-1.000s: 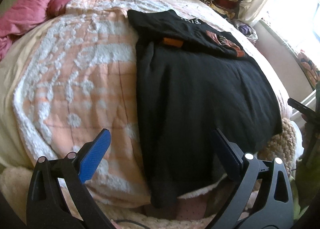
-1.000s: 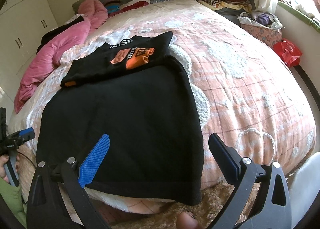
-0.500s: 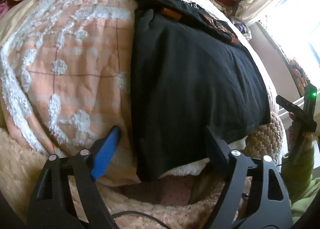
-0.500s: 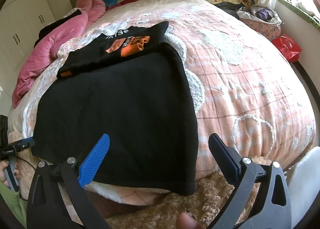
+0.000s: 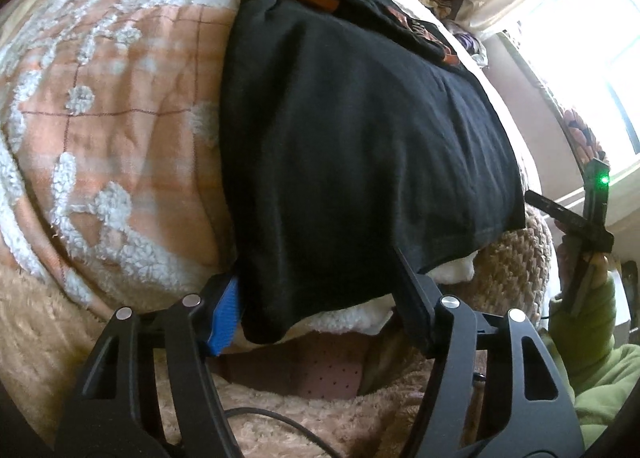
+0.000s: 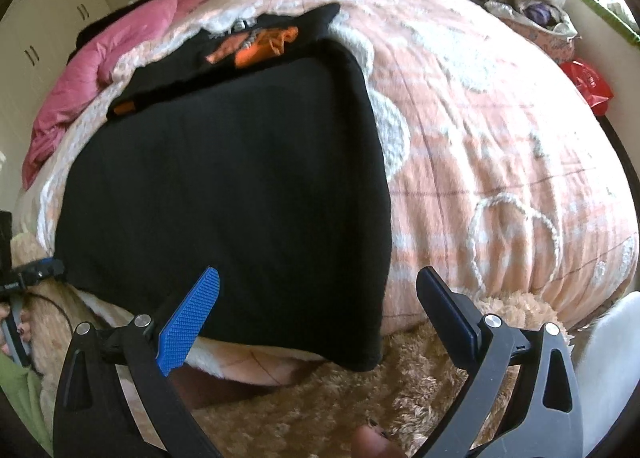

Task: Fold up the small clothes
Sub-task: 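Close both tools on the shirt hem, then lift the hem with both tools and fold it toward the collar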

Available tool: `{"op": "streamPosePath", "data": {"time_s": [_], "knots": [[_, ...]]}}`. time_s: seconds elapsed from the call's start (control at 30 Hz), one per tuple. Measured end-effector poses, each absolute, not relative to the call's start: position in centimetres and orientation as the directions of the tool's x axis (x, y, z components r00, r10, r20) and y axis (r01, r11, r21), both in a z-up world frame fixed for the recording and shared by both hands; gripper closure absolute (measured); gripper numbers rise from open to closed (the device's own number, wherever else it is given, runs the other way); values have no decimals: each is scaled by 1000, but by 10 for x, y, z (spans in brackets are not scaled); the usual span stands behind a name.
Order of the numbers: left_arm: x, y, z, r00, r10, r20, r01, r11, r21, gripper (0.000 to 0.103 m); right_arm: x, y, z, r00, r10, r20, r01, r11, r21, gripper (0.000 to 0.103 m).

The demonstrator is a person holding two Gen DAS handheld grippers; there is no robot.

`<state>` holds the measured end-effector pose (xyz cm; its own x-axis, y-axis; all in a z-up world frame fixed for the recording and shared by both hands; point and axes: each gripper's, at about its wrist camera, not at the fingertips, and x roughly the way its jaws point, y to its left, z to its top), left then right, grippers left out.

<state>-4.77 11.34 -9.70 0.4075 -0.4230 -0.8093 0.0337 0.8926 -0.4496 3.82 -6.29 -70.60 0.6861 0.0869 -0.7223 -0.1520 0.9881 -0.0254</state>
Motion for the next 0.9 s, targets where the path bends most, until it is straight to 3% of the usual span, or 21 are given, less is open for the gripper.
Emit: {"op": "streamPosePath", "data": {"time_s": [0.1, 0.17, 0.3, 0.4, 0.53, 0.57, 0.6, 0.8, 0.9], "knots": [[-46, 114, -101, 401, -423, -812, 21, 891, -454, 45, 44, -68, -715, 657, 69, -750, -136, 990, -28, 11], [-45, 114, -102, 401, -424, -812, 17, 890, -456, 45, 48, -70, -722, 637, 62, -768, -135, 990, -32, 25], [-45, 115, -103, 401, -422, -813, 15, 891, -455, 45, 49, -68, -730, 614, 36, -789, -149, 986, -71, 28], [-45, 116, -104, 403, -424, -811, 12, 888, -459, 45, 47, -66, -733, 615, 18, -788, -155, 983, -98, 42], [-44, 117, -107, 405, -429, -807, 9, 885, -466, 45, 35, -66, -733, 632, 58, -773, -196, 977, -88, 86], [-44, 117, -107, 405, -432, -806, 7, 883, -470, 45, 33, -65, -732, 639, 67, -767, -207, 975, -87, 91], [-43, 119, -108, 406, -433, -805, 4, 882, -472, 47, 31, -62, -731, 647, 67, -760, -214, 972, -97, 93], [-46, 129, -104, 430, -429, -795, -21, 875, -483, 90, 20, -62, -710, 707, 170, -686, -262, 965, -31, 95], [-47, 130, -92, 465, -424, -777, 8, 880, -475, 97, 14, -66, -691, 745, 223, -628, -279, 960, 10, 95]]}}
